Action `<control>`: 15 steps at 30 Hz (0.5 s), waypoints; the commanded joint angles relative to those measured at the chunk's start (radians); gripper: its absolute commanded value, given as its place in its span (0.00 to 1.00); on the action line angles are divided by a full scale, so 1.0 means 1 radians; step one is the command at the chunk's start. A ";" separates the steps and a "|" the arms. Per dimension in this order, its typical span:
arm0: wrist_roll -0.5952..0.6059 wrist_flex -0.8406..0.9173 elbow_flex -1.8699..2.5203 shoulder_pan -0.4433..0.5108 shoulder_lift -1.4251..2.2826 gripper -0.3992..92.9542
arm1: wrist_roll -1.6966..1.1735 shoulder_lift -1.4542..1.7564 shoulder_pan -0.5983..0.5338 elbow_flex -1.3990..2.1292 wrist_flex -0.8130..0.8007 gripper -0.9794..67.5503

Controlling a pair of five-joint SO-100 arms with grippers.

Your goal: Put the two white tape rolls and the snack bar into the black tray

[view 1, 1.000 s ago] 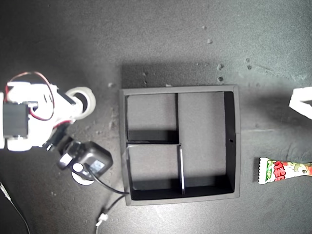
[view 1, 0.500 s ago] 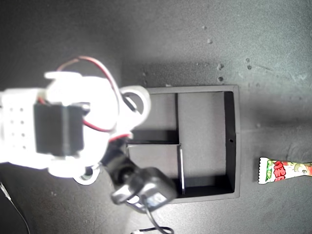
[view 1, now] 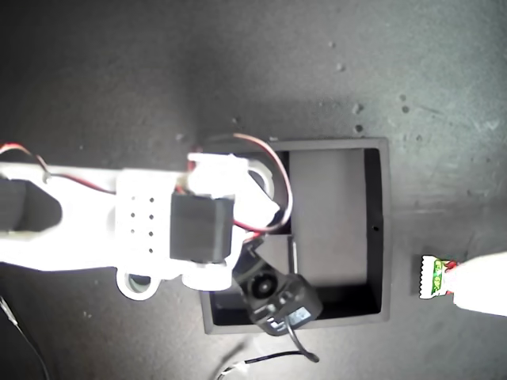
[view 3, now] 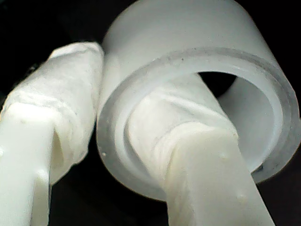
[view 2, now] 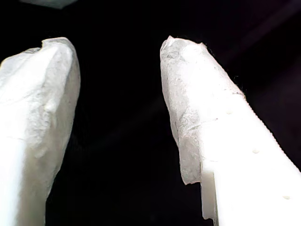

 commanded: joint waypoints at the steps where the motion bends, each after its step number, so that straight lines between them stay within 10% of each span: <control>1: -0.021 0.017 -0.057 0.012 0.006 0.04 | 0.301 -0.003 -0.077 0.028 0.107 0.30; 7: -0.031 0.018 -0.038 0.003 0.018 0.17 | 0.629 -0.003 -0.193 0.141 0.218 0.48; 15: -0.014 0.018 0.031 -0.048 0.195 0.17 | 0.884 -0.008 -0.336 0.408 0.020 0.48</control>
